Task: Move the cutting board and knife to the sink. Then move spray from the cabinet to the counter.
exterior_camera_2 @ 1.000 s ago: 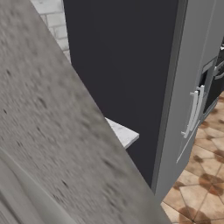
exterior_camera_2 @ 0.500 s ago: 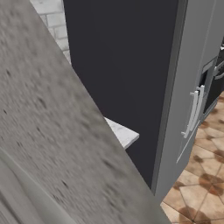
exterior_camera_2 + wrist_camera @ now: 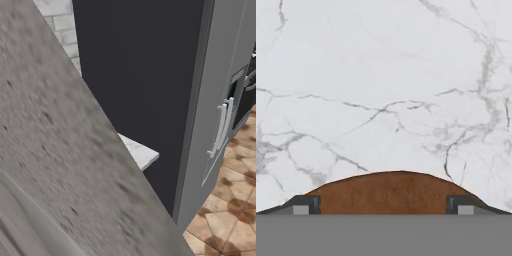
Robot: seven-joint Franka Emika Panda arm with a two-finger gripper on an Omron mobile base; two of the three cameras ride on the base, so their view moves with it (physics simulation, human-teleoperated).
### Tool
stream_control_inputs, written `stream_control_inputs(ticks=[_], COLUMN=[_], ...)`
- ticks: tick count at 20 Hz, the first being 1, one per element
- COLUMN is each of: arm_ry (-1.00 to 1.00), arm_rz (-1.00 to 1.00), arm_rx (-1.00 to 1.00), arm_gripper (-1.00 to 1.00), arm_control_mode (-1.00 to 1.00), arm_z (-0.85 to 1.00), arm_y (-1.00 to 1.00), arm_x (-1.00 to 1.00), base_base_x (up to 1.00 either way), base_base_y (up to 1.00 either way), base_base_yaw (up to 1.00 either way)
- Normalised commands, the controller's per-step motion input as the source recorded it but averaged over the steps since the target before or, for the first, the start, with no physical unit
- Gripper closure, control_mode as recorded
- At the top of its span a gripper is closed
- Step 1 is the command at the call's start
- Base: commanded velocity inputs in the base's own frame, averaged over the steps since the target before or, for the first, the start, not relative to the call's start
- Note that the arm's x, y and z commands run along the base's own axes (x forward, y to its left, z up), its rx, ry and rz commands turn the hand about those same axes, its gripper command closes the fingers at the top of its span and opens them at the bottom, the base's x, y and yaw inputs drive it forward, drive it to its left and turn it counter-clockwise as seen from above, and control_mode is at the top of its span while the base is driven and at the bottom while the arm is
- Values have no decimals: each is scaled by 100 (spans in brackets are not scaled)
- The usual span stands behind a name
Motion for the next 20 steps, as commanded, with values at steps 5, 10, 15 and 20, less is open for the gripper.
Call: stream_control_inputs(ticks=[5,10,15,20], arm_ry=[0,1,0,1], arm_rz=[0,0,0,0], arm_rx=[0,0,0,0], arm_gripper=[-100,-100,-100,-100], arm_control_mode=[-100,-100,-100,-100], arm_z=[-10,-33,-42,-56], arm_y=[-37,-35,-41,-66], arm_x=[-33,-25,-31,-68], base_base_x=[0,0,0,0], base_base_y=[0,0,0,0], base_base_yaw=[0,0,0,0])
